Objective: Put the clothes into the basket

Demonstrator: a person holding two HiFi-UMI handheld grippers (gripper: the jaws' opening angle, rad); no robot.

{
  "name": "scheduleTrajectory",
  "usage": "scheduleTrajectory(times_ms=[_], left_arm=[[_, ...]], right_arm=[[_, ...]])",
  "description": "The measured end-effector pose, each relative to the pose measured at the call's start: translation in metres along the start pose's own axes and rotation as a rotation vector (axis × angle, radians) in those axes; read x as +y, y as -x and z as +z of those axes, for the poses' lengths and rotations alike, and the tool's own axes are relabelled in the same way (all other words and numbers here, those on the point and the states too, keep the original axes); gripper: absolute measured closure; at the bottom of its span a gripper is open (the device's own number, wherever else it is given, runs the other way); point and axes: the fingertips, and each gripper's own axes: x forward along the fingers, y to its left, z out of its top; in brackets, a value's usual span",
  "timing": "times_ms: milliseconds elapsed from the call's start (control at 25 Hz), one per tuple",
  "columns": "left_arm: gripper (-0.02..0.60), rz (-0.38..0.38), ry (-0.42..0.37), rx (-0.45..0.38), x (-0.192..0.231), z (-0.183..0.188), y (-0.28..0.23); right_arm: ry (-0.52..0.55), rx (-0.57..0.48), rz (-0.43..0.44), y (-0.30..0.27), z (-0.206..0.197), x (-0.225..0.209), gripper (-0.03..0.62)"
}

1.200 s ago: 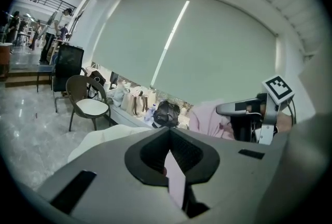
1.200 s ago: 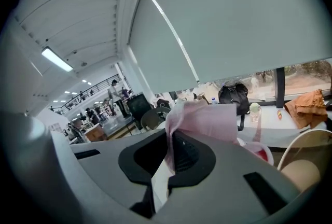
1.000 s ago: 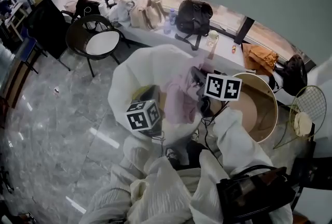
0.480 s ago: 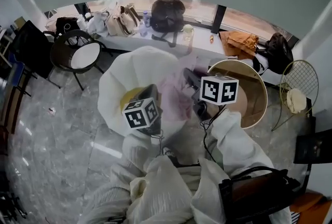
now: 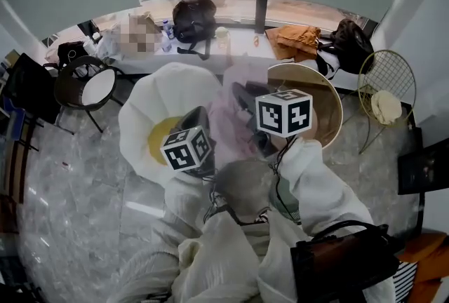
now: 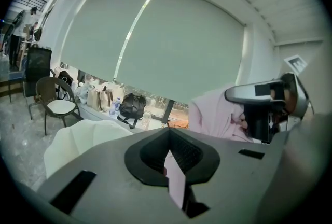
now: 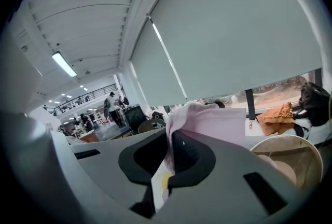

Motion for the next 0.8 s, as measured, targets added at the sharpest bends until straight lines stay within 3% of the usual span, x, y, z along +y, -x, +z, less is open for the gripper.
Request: scheduleTrajectory(times_ms=[200, 360, 800], left_arm=[[0.575, -0.034, 0.031, 0.047, -0.032, -0.025, 0.001], [0.575, -0.118, -0.019, 0.082, -0.061, -0.034, -0.005], [0.575, -0.402, -0.121, 0.215, -0.105, -0.044, -0.05]], right_arm=[[-0.044, 0.004, -0.042, 0.039, -0.015, -0.014, 0.563], [-0.074, -0.005, -0.095, 0.066, -0.02, -0.029, 0.563], [-0.197, -0.214, -0.39, 0.158, -0.026, -0.062, 0.563]])
